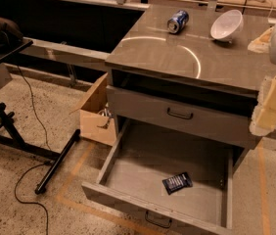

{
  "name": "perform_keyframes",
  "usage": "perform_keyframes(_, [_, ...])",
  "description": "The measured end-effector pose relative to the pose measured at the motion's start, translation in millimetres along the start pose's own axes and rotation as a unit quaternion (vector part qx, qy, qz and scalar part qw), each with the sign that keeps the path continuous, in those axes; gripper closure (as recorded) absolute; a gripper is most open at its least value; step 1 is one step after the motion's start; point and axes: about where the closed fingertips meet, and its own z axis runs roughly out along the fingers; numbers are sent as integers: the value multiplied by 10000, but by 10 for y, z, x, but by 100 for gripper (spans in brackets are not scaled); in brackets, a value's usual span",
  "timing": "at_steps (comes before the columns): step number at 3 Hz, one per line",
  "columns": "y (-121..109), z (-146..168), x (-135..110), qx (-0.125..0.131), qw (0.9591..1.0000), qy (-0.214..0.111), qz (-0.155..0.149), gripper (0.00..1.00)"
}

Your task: Pick rxbar blueberry from middle drawer and place on counter

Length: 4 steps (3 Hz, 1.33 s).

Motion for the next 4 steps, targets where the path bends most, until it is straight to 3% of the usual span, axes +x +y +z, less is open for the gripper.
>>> perform_keyframes(2, [-10, 35, 24, 41, 9999, -17, 95, 0])
perform_keyframes(3, [22, 388, 200, -84, 9995, -156, 259, 0])
perform_keyframes(4, [173, 1038, 477, -330, 9984, -411, 227, 0])
